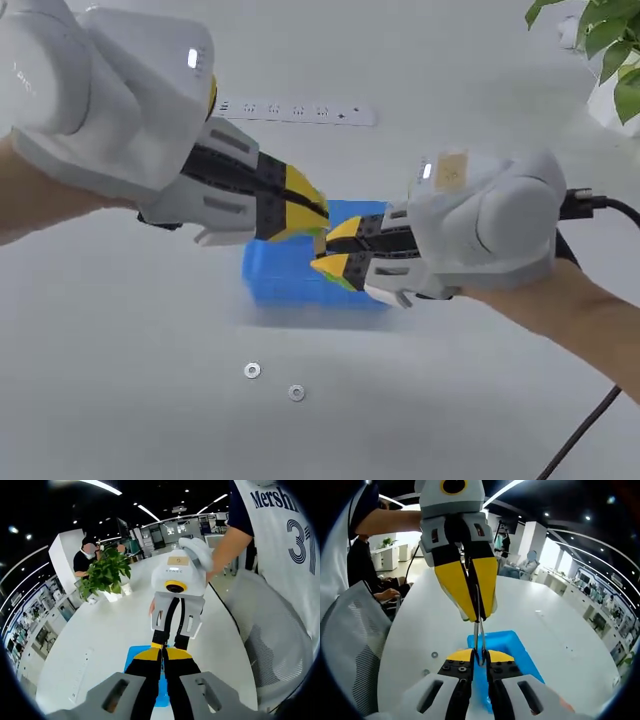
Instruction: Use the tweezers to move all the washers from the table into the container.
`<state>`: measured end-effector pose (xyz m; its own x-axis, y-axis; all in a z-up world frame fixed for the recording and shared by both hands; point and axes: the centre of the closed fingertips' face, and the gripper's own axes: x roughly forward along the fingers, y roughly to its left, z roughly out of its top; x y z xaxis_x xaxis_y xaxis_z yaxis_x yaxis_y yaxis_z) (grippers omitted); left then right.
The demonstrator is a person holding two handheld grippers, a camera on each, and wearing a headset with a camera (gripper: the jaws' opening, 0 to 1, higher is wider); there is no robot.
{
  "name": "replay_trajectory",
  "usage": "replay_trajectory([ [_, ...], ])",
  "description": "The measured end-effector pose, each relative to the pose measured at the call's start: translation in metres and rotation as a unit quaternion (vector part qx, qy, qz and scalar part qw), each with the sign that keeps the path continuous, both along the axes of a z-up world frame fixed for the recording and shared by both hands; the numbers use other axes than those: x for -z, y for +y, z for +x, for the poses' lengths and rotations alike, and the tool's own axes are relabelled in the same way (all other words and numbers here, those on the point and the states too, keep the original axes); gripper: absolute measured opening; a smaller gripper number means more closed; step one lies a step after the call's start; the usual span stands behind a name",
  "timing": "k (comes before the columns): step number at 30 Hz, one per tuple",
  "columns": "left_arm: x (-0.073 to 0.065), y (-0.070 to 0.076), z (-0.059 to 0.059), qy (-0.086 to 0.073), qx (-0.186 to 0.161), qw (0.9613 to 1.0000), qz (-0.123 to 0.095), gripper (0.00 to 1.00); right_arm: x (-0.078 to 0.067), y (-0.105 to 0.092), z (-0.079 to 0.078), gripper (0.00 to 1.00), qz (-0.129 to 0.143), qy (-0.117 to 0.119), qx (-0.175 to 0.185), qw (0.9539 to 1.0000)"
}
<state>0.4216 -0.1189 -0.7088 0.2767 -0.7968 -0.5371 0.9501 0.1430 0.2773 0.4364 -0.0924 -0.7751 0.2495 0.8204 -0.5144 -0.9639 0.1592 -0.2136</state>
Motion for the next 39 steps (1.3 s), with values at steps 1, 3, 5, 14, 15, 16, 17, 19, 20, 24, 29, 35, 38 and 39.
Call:
replay_trajectory([
  [1,0.0,0.0,0.002,-0.001,0.0,1.0,0.0,0.06,0.0,0.0,0.003,0.1,0.001,0.0,0.001,1.0],
  [3,0.001,0.001,0.007,-0.002,0.001,1.0,0.001,0.06,0.001,0.002,0.009,0.1,0.003,0.0,0.002,1.0],
  [5,0.002,0.002,0.011,-0.001,0.001,1.0,0.003,0.06,0.002,0.003,0.013,0.1,0.004,-0.001,0.003,1.0],
  [14,0.02,0.002,0.029,0.017,0.004,0.9998,0.007,0.06,0.019,0.006,0.03,0.1,-0.006,0.004,0.007,0.9999],
  [15,0.022,0.001,0.031,0.018,0.004,0.9998,0.008,0.06,0.021,0.005,0.032,0.1,-0.008,0.005,0.008,0.9999],
  [16,0.025,0.001,0.033,0.019,0.004,0.9998,0.01,0.06,0.025,0.005,0.034,0.1,-0.01,0.006,0.009,0.9999],
  [17,0.027,0.001,0.034,0.021,0.005,0.9997,0.01,0.06,0.026,0.004,0.036,0.1,-0.011,0.008,0.01,0.9999],
  [19,0.03,0.0,0.038,0.023,0.003,0.9997,0.008,0.06,0.03,0.004,0.04,0.1,-0.011,0.012,0.016,0.9997],
  [20,0.032,-0.001,0.04,0.025,0.002,0.9997,0.007,0.06,0.031,0.004,0.042,0.1,-0.011,0.014,0.017,0.9997],
  [24,0.046,0.002,0.053,0.032,-0.001,0.9994,0.01,0.06,0.04,0.005,0.046,0.1,-0.014,0.024,0.021,0.9994],
  [29,0.057,0.004,0.053,0.047,-0.005,0.9988,0.009,0.06,0.053,0.006,0.045,0.1,-0.022,0.039,0.021,0.9988],
  [35,0.065,0.006,0.051,0.061,-0.01,0.9981,0.006,0.06,0.062,0.007,0.04,0.1,-0.024,0.05,0.018,0.9983],
  [38,0.069,0.007,0.05,0.064,-0.011,0.9979,0.007,0.06,0.066,0.007,0.039,0.1,-0.029,0.052,0.017,0.9981],
  [39,0.068,0.007,0.051,0.065,-0.013,0.9978,0.002,0.06,0.066,0.007,0.04,0.1,-0.027,0.052,0.019,0.9981],
])
